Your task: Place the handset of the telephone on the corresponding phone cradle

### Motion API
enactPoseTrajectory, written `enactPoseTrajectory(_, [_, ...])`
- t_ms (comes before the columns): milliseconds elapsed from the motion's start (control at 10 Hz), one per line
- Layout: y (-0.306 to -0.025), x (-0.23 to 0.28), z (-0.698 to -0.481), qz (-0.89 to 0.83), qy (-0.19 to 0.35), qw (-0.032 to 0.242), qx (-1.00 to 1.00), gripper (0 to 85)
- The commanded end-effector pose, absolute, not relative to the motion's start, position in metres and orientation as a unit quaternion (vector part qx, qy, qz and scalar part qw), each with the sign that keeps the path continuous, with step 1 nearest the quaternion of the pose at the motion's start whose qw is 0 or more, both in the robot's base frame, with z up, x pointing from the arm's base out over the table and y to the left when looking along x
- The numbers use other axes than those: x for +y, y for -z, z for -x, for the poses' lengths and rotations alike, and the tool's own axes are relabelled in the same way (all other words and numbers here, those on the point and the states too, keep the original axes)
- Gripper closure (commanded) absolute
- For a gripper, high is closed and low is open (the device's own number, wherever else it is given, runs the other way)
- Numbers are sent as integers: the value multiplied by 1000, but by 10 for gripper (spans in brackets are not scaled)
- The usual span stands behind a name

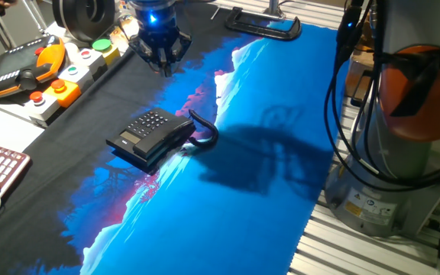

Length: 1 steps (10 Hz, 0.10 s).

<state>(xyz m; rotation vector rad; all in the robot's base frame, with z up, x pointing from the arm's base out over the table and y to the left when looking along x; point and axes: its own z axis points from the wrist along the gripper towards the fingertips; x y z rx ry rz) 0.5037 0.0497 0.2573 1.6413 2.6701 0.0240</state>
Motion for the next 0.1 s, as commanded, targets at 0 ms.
enactPoseTrajectory(0, [-257,50,-504,-523,-8,4,852,843])
